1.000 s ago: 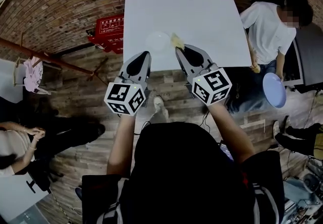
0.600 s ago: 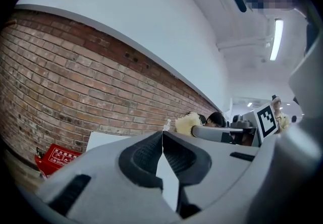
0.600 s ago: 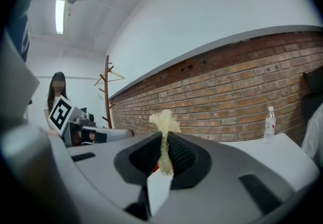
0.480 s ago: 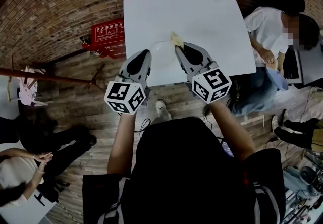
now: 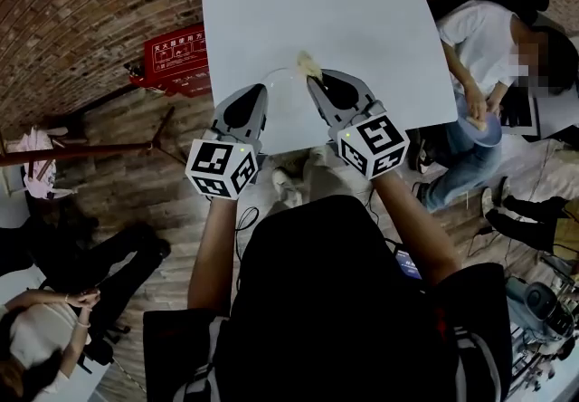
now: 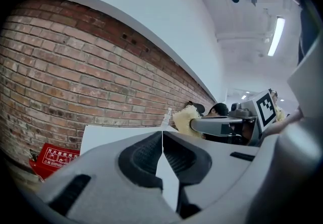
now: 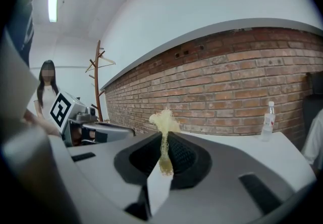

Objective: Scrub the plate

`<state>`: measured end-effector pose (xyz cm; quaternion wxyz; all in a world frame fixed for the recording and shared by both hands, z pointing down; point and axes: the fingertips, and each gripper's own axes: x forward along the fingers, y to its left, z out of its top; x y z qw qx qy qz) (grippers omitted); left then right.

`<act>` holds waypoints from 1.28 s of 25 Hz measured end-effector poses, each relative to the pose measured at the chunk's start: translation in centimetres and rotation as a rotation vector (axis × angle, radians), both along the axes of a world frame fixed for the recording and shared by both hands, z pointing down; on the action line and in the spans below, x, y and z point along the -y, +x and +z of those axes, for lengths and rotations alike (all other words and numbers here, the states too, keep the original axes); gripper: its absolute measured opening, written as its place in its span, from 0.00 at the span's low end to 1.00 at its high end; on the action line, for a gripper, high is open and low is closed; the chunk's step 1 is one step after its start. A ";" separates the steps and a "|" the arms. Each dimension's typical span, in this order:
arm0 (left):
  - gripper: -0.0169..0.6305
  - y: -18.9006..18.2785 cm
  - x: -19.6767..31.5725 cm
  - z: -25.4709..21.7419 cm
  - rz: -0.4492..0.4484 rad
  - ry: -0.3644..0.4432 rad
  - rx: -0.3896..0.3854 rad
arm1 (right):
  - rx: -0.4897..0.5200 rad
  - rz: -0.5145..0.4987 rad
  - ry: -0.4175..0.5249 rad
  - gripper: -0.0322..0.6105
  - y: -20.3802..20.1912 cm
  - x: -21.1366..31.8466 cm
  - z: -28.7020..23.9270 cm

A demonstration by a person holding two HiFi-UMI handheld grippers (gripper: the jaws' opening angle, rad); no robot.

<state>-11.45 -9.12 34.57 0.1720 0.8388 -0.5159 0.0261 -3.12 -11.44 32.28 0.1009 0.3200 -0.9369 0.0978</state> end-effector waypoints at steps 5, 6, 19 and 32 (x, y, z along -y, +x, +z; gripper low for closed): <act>0.06 0.2 1.5 1.7 -0.012 -0.022 0.026 | -0.032 -0.030 -0.026 0.11 0.4 1.4 1.7; 0.06 0.3 1.6 2.0 -0.014 -0.028 0.027 | -0.039 -0.037 -0.036 0.11 0.5 1.6 2.1; 0.06 0.4 2.5 8.5 0.040 -0.096 0.069 | -0.115 -0.133 -0.102 0.11 -0.6 2.8 8.0; 0.33 1.0 2.9 13.3 0.142 -0.121 0.050 | -0.184 -0.152 -0.162 0.11 -0.6 3.2 13.1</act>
